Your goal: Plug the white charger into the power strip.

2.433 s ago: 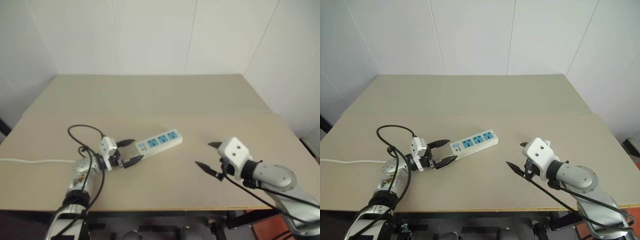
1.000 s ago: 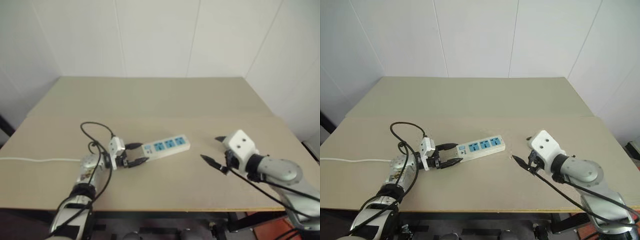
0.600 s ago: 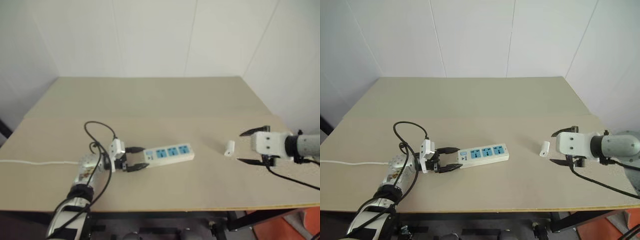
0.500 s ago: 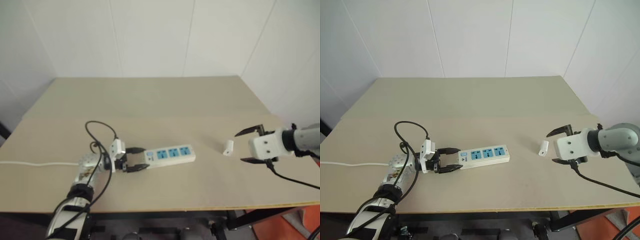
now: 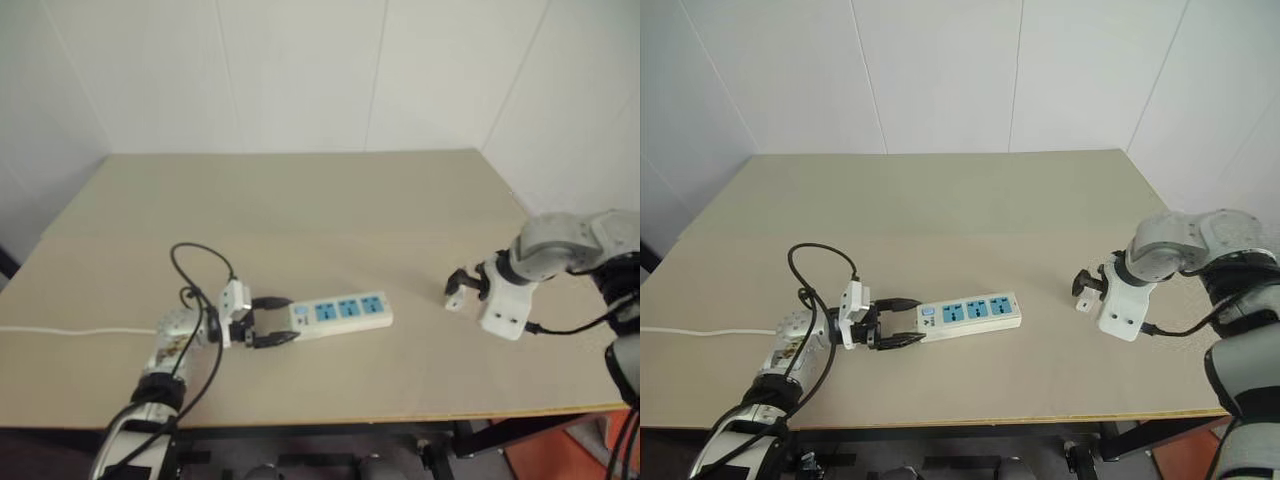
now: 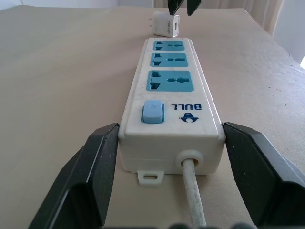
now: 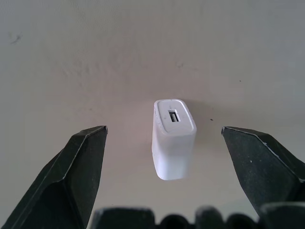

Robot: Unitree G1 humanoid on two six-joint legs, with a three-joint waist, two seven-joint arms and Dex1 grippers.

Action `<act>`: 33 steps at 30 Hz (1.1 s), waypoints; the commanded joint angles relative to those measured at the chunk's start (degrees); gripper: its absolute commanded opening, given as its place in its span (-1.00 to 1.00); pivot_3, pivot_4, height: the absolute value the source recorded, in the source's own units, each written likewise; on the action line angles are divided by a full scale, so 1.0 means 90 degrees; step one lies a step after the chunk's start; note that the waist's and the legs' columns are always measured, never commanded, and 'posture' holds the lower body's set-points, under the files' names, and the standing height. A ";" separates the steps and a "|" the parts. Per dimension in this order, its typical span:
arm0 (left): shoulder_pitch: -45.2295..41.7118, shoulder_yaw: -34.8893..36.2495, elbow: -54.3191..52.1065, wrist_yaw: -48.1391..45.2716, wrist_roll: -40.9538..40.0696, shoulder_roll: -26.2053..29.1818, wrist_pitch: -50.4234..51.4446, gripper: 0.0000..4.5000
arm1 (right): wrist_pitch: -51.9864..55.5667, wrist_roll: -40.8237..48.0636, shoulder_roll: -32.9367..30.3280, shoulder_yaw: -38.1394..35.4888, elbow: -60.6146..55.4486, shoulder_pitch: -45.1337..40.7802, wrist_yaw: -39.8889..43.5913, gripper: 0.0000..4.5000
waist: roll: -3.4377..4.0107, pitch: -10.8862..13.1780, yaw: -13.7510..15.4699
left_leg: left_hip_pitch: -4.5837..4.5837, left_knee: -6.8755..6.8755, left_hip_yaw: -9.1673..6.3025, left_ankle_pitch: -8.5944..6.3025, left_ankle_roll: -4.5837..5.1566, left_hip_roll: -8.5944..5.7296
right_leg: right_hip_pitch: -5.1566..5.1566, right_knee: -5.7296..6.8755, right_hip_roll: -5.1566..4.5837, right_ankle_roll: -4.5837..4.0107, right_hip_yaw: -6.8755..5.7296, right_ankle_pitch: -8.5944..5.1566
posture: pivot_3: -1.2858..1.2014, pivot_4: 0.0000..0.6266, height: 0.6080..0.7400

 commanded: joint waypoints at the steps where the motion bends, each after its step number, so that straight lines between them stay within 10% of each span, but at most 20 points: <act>1: 0.0176 -0.0162 -0.0117 0.0005 0.0100 0.0069 0.0096 0.41 | 0.0116 -0.1025 0.0082 0.0466 0.0270 -0.0417 -0.1374 1.00 | 0.0002 0.0000 -0.0010 | 0.0000 0.0000 0.0000 0.0000 0.0000 0.0000 | -0.0001 0.0002 0.0001 -0.0001 0.0001 0.0000 | 0.03 -0.52 1.00; 18: 0.0477 -0.0227 -0.0440 0.0203 0.0112 0.0101 0.0131 0.41 | 0.0600 -0.3213 0.0869 0.2765 0.1497 -0.1478 -0.5094 1.00 | 0.0014 0.0003 -0.0040 | -0.0001 -0.0005 0.0009 0.0001 -0.0001 -0.0004 | -0.0030 0.0044 0.0000 -0.0016 0.0014 -0.0011 | 0.03 -0.52 1.00; 29: 0.0512 -0.0264 -0.0452 0.0310 0.0135 0.0138 0.0074 0.41 | 0.0720 -0.3807 0.1175 0.3800 0.1820 -0.1753 -0.6589 -0.44 | 0.0020 -0.0001 -0.0053 | -0.0005 -0.0009 0.0015 0.0001 -0.0002 -0.0006 | -0.0067 0.0086 0.0002 -0.0032 0.0024 -0.0021 | 0.03 -0.52 1.00; 33: 0.0502 -0.0282 -0.0445 0.0321 0.0150 0.0151 0.0055 0.41 | 0.0441 -0.3217 0.1171 0.3450 0.2041 -0.1808 -0.6305 -0.51 | 0.0021 -0.0001 -0.0057 | -0.0005 -0.0009 0.0014 0.0001 -0.0002 -0.0006 | -0.0067 0.0087 0.0002 -0.0032 0.0024 -0.0021 | 0.03 -0.52 1.00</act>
